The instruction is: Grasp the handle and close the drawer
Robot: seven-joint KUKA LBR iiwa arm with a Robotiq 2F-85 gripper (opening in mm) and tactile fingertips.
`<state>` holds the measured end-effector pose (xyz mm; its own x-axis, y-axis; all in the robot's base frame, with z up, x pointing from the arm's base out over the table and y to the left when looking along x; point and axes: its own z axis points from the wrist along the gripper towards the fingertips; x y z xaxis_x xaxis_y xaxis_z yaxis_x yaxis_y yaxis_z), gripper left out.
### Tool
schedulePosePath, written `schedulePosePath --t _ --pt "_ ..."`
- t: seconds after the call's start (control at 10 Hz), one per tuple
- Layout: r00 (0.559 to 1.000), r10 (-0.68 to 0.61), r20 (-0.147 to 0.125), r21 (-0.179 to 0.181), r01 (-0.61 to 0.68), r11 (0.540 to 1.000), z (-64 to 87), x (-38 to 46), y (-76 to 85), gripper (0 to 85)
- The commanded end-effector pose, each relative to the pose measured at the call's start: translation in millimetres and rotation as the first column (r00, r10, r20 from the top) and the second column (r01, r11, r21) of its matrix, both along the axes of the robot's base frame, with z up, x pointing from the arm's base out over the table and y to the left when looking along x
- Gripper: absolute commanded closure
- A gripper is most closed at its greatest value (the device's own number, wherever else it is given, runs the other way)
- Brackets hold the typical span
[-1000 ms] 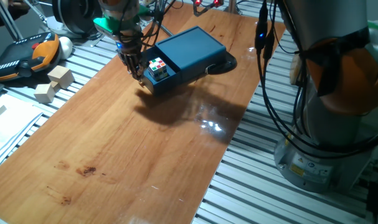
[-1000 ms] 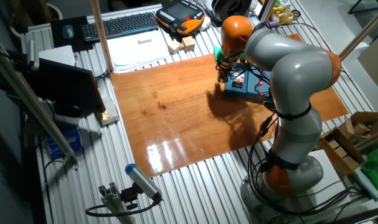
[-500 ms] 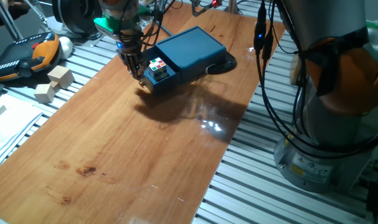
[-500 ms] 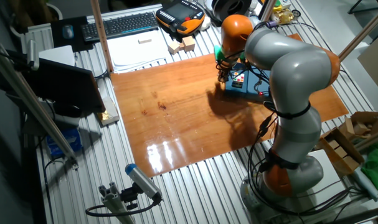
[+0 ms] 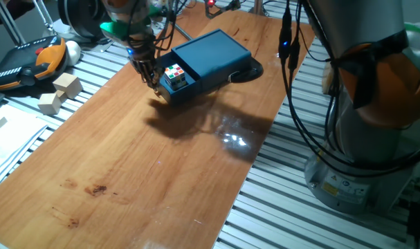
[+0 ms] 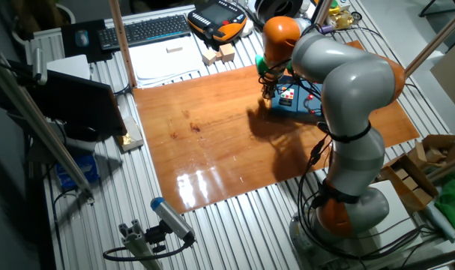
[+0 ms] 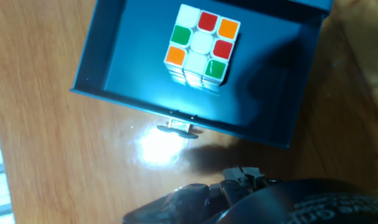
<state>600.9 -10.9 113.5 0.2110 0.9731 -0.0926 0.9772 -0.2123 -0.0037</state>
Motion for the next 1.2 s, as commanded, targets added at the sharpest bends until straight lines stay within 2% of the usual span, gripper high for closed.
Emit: schedulePosePath --t 0.0,0.1,0.4,0.6,0.8,0.9,1.0,1.1 --pt "1.000 -0.005 -0.014 -0.016 0.005 1.000 -0.1 -0.1 0.1 83.0" --pt "1.000 -0.007 -0.018 -0.016 0.006 1.000 -0.1 -0.1 0.1 83.0" --pt "1.000 -0.004 0.004 -0.010 0.004 1.000 -2.4 2.5 -1.4 83.0" --pt "1.000 -0.010 0.011 -0.007 0.010 1.000 -9.1 12.9 -2.4 83.0" --pt "0.999 -0.033 0.028 0.018 0.033 0.999 -14.8 22.3 -1.8 83.0" --pt "0.998 -0.037 0.060 0.039 0.035 0.999 -17.3 25.5 -1.7 81.3" --pt "0.996 -0.047 0.075 0.046 0.044 0.998 -19.2 27.6 -1.7 72.3" --pt "0.996 -0.058 0.074 0.047 0.055 0.997 -20.3 29.2 -1.2 59.0"
